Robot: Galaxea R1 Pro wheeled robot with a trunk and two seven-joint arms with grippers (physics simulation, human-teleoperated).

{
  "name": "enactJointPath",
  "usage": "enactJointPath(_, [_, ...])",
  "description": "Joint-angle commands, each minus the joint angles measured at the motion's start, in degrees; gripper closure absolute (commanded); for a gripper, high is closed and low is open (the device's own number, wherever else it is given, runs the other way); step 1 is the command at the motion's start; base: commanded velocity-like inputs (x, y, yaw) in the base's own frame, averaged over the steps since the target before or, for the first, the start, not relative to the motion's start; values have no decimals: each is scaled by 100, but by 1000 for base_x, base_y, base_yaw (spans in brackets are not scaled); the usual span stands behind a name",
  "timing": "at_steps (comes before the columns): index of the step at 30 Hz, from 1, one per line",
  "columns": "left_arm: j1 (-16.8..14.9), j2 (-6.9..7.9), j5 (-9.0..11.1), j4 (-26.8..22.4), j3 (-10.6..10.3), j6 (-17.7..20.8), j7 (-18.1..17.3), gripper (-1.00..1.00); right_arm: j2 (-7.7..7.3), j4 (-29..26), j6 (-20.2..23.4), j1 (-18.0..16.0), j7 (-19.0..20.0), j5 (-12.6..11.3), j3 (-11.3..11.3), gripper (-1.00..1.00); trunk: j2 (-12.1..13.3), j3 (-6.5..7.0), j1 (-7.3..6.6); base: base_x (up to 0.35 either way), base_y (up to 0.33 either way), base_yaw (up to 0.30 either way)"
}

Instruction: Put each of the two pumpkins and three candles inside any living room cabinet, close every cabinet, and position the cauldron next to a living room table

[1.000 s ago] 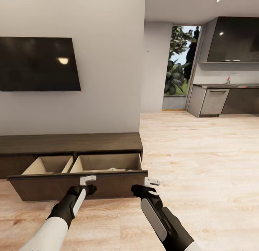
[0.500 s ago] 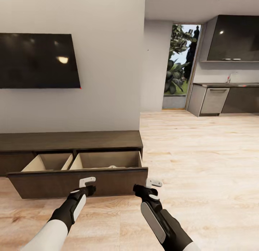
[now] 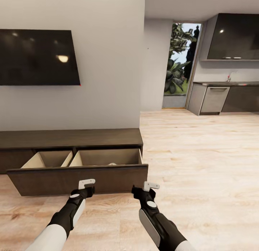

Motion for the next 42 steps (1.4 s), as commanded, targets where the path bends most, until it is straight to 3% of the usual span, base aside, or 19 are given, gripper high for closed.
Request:
enactJointPath(1, [12,-9,-12,-12,19,34,-2,-100,0,82,-148,-21,73,-9,10,-100,-44,-24,22,0,0,0])
enactJointPath(5, [17,-10,-10,-11,18,34,-47,-100,0,291,-222,-88,173,4,11,-100,-205,-96,109,0,0,0])
enactJointPath(10, [17,-11,-23,-12,18,32,-408,-100,0,310,-281,-106,309,9,17,-100,-405,-186,219,0,0,0])
enactJointPath(14, [17,-11,-21,-11,18,12,-505,-100,0,318,-443,-107,726,395,9,-100,-566,-258,307,0,0,0])
enactJointPath(18, [17,-11,-13,-12,18,8,-519,-100,0,321,-463,-135,823,703,-5,-100,-686,-311,373,0,0,0])
enactJointPath(25, [17,-23,-9,-54,15,19,-522,-100,0,460,-457,-327,875,731,-26,-100,-686,-311,373,0,0,0])
enactJointPath(32, [17,-15,-1,-89,2,45,-514,-100,0,571,-458,-352,902,683,-51,-100,-967,-437,527,0,0,0])
enactJointPath(42, [17,-13,-2,-100,-6,-1,-508,-100,0,606,-447,-354,904,665,-62,-100,-967,-437,527,-74,65,0])
